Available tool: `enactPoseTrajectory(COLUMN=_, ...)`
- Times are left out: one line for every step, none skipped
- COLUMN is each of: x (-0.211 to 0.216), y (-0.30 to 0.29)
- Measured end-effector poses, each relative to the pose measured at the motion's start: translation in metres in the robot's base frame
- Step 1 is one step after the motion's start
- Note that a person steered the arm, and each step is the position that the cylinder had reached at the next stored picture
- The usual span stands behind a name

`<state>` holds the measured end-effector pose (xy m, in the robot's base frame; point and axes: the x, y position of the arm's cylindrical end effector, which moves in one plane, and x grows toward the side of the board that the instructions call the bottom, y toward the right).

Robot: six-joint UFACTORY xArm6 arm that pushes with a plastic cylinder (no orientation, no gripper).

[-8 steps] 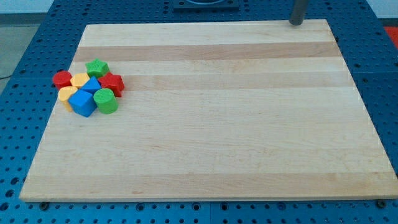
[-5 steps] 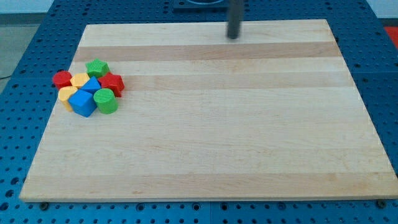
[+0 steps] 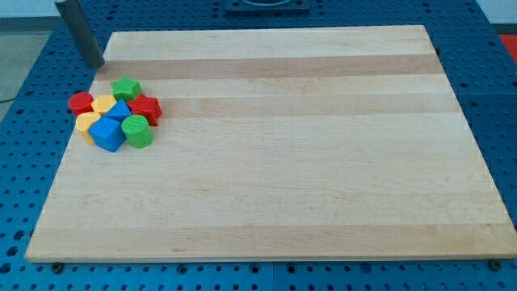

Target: Push yellow blocks along with red star towards right

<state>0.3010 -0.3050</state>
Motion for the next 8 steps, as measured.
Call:
enactPoseTrajectory(x=0.036, y=0.000)
enactPoseTrajectory(x=0.041, y=0.000)
enactPoseTrajectory(x=0.041, y=0.000)
enactPoseTrajectory(x=0.026, y=0.000)
enactPoseTrajectory(x=-0.021, y=0.037)
enactPoseTrajectory(x=-0.021, y=0.170)
enactPoseTrajectory(x=0.066, y=0.305)
enactPoseTrajectory(x=0.206, y=0.305)
